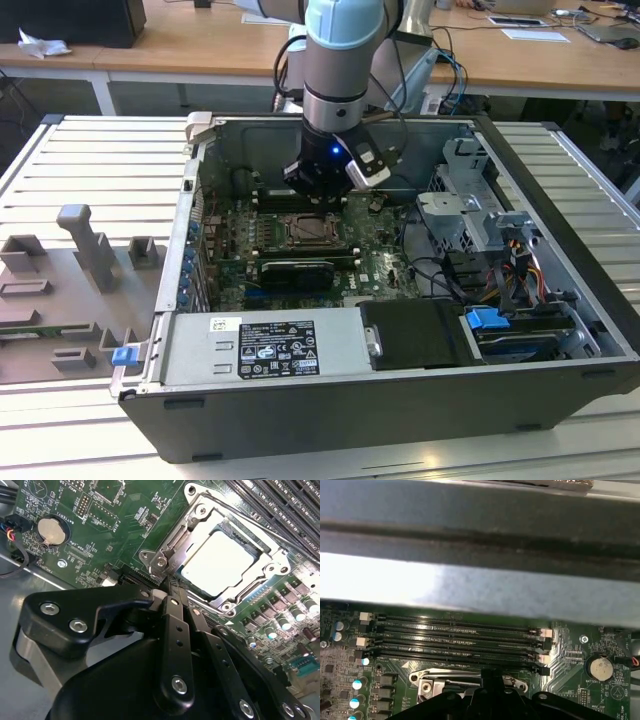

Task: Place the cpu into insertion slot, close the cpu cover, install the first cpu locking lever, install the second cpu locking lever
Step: 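Install the second cpu locking lever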

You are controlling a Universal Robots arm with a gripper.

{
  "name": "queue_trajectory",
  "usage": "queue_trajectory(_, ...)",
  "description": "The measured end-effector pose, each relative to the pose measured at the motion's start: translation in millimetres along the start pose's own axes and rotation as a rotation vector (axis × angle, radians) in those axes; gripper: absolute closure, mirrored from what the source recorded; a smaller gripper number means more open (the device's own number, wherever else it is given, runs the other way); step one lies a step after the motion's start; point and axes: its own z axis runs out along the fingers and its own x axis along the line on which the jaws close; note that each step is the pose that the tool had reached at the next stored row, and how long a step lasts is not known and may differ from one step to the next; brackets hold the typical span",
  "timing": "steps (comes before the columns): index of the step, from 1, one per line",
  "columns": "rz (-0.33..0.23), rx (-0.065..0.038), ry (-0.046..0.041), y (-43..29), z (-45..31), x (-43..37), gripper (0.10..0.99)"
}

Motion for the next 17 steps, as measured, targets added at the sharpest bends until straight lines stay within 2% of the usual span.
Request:
queue_trajectory(9, 0.0, 0.0, -0.0001, -4.0, -0.4, 0.3, 0.98)
queue_trajectory(13, 0.0, 0.0, 0.0, -3.7, -6.5, 0.3, 0.98)
queue_trajectory(17, 0.0, 0.0, 0.0001, -2.7, -16.1, 0.1, 0.98)
